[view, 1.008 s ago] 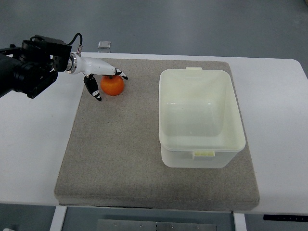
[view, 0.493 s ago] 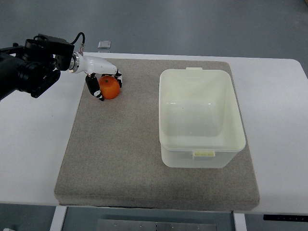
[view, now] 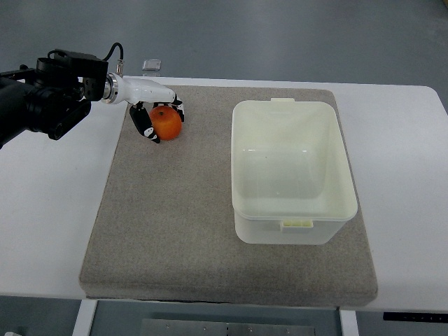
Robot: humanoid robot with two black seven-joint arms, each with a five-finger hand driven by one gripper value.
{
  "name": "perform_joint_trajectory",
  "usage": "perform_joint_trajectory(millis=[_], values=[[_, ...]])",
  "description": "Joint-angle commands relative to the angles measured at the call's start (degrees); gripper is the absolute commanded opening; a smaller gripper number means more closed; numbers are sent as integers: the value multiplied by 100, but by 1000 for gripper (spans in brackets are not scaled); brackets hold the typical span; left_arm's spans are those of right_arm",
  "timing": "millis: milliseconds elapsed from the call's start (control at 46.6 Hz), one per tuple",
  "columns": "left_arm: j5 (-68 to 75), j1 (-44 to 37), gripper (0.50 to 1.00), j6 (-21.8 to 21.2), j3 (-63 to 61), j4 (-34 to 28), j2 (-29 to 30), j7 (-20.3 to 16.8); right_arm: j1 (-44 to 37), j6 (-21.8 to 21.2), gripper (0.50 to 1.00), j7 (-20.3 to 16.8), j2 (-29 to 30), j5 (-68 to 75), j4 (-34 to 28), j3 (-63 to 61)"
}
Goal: Put orange in box with left hand
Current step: 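Close the left hand's fingers around the orange, then lift the orange with the left hand and carry it over the box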
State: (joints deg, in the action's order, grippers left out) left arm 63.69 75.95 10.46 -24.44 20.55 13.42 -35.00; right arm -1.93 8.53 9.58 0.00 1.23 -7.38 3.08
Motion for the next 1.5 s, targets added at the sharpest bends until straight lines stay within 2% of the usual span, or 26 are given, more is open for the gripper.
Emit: perform_joint_trajectory(millis=[0, 643, 943, 1372, 1479], values=[[-111, -10, 500, 0, 10, -7, 2, 0, 0, 0, 926, 0, 0, 0, 0, 0], [-481, 25, 500, -9, 53, 107, 2, 0, 0, 0, 926, 0, 0, 0, 0, 0], [-410, 183, 500, -9, 862, 1091, 283, 0, 0, 0, 926, 0, 0, 0, 0, 0], [-454, 535, 500, -9, 1179, 1170, 530, 0, 0, 0, 926, 0, 0, 0, 0, 0], [-419, 614, 500, -17, 1231, 1389, 556, 0, 0, 0, 926, 0, 0, 0, 0, 0]])
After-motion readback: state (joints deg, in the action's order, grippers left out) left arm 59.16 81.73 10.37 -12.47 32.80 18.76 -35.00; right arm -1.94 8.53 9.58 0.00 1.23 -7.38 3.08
